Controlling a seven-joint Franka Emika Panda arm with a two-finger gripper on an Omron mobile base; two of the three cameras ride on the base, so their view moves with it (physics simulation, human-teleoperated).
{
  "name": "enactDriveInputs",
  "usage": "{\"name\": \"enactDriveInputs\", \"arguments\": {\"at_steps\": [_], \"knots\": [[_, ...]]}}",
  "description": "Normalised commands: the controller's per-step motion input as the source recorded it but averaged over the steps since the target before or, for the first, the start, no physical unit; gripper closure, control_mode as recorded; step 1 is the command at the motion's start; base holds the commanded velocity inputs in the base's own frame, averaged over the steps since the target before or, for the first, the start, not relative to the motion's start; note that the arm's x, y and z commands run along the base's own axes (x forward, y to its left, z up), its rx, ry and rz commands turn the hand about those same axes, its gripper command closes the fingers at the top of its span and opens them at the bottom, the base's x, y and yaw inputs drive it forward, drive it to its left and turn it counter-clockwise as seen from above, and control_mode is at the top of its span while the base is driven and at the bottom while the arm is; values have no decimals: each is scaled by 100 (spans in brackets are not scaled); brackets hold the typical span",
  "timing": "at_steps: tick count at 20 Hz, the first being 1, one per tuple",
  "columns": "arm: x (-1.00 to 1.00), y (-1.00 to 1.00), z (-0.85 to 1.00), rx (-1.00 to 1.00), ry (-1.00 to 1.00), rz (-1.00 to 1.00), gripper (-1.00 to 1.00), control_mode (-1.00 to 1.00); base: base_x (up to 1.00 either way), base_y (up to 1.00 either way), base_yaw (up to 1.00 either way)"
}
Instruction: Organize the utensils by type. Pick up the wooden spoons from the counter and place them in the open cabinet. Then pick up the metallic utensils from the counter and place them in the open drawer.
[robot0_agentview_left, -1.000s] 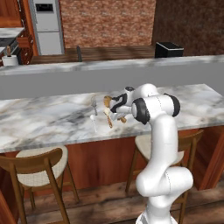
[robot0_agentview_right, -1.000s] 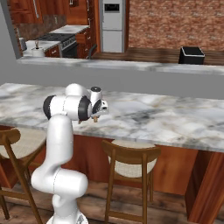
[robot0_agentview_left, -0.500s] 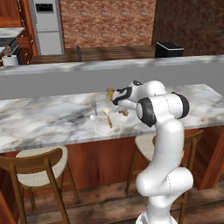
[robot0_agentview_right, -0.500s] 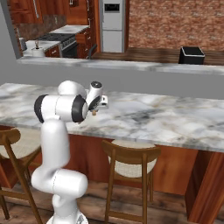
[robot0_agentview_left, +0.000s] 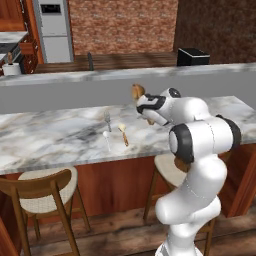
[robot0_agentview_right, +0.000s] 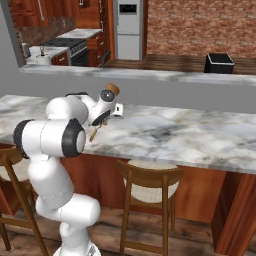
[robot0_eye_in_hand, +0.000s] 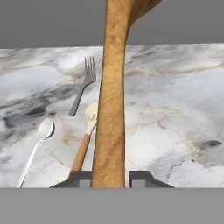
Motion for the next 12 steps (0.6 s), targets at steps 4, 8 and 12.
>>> {"name": "enactDriveInputs", "arguments": {"at_steps": [4,8,12], "knots": [[-98,-24,79,-13,0,-15,100,-100,0,0,0],[-100,-28,49,-32,0,-15,100,-100,0,0,0],[-100,-15,70,-34,4,-9,100,-100,0,0,0]]}}
